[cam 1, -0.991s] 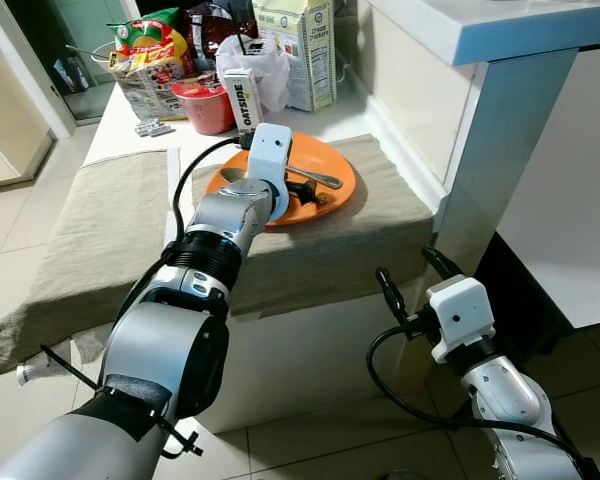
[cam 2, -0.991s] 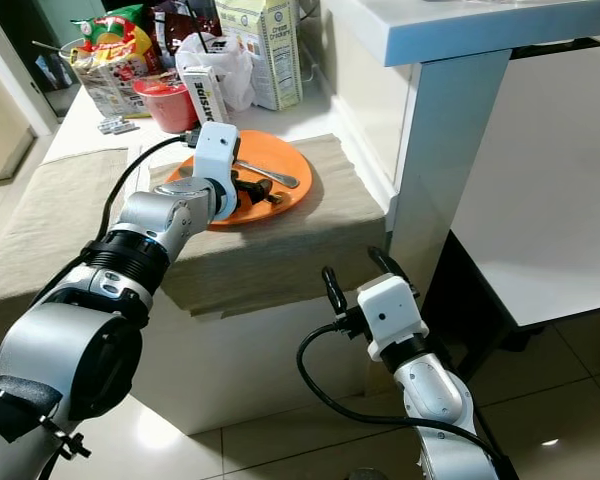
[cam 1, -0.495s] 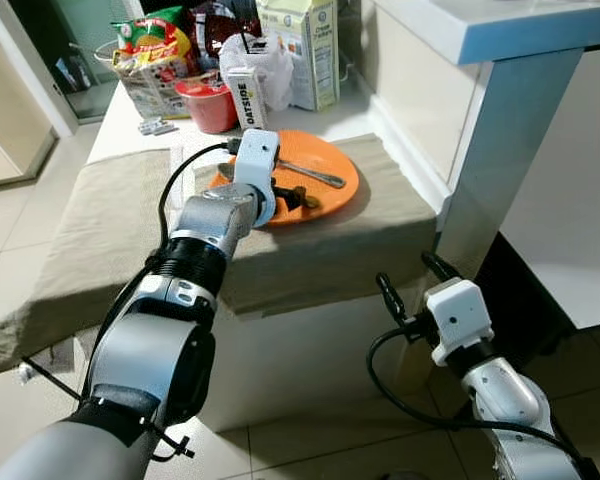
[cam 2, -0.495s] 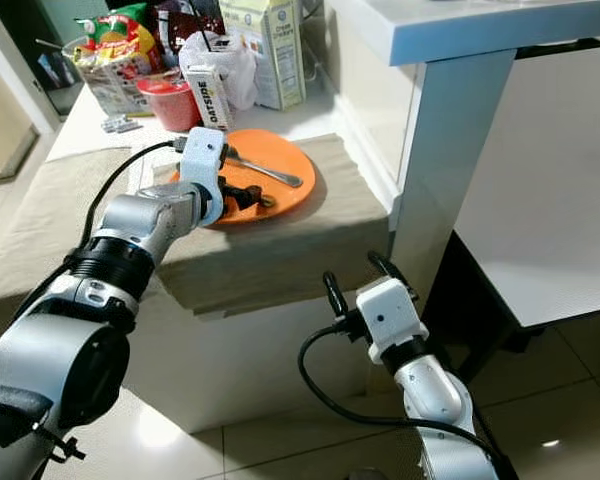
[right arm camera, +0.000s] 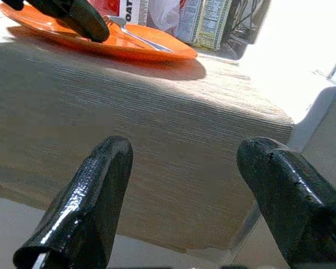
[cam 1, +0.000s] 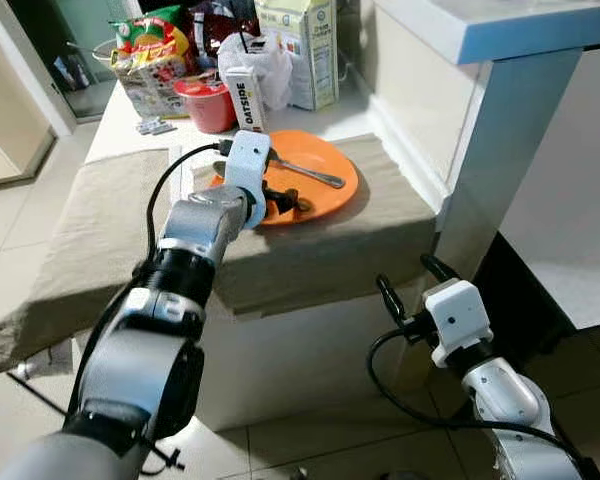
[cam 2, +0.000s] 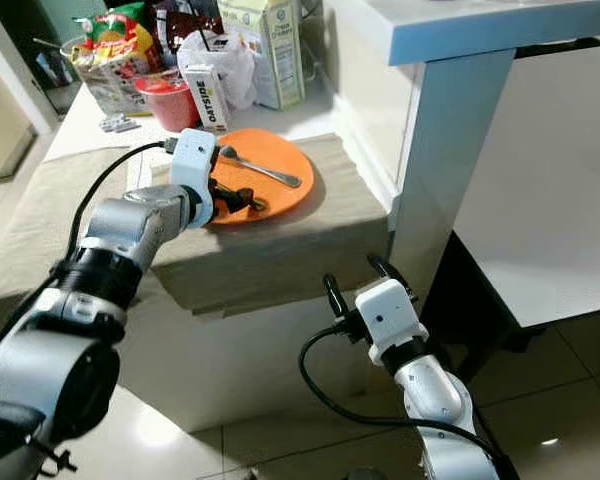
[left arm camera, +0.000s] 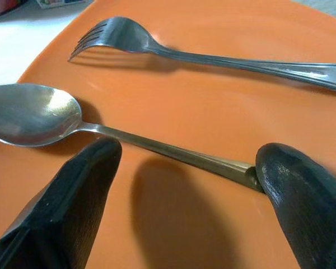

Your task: Setting the table

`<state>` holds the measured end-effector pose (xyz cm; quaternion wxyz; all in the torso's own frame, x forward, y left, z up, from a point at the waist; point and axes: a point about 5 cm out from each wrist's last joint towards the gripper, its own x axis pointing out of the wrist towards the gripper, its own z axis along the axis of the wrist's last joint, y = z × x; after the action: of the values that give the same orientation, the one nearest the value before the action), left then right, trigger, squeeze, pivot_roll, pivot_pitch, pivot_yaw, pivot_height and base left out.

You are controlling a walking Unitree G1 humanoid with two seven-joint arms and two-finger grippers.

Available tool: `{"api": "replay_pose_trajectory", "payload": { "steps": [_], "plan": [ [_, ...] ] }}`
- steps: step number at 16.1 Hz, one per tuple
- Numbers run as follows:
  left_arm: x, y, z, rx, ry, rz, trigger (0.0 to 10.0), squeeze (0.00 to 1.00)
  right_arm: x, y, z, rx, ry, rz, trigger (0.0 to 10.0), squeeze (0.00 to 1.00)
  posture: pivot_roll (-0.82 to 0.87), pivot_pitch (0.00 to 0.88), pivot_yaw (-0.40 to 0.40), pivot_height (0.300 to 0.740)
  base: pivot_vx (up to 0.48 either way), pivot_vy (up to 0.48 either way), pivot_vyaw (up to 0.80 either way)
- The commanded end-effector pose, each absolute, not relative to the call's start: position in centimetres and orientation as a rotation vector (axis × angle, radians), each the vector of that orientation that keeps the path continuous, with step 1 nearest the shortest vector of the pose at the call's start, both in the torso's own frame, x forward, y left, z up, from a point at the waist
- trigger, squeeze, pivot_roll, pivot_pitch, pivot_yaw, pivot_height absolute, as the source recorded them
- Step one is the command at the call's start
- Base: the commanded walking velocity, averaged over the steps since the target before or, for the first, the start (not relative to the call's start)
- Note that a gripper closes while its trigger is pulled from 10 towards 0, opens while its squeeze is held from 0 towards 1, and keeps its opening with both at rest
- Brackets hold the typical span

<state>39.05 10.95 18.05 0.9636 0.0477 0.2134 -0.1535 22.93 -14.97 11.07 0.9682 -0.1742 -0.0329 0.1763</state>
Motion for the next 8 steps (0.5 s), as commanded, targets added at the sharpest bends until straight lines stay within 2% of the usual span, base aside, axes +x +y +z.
{"api": "replay_pose_trajectory", "payload": {
  "steps": [1, 5, 8],
  "plan": [
    [38.7, 10.9, 18.0, 0.103, 0.435, -0.318, 10.0, 0.00, 23.0, -14.8, 11.1, -0.355, -0.058, 0.366, 10.0, 0.00, -0.20, 0.031, 0.127, 0.740, 0.000, 0.000, 0.00],
    [37.1, 8.4, 23.6, -0.030, 0.093, -0.450, 10.0, 0.00, 23.1, -14.8, 11.0, -0.359, -0.057, 0.370, 10.0, 0.00, -0.19, 0.030, 0.122, 0.740, 0.000, 0.000, 0.00],
    [34.8, 7.9, 24.5, -0.041, 0.031, -0.558, 10.0, 0.00, 23.2, -14.7, 11.0, -0.363, -0.056, 0.385, 10.0, 0.00, -0.19, 0.027, 0.119, 0.740, 0.000, 0.000, 0.00]
  ]
}}
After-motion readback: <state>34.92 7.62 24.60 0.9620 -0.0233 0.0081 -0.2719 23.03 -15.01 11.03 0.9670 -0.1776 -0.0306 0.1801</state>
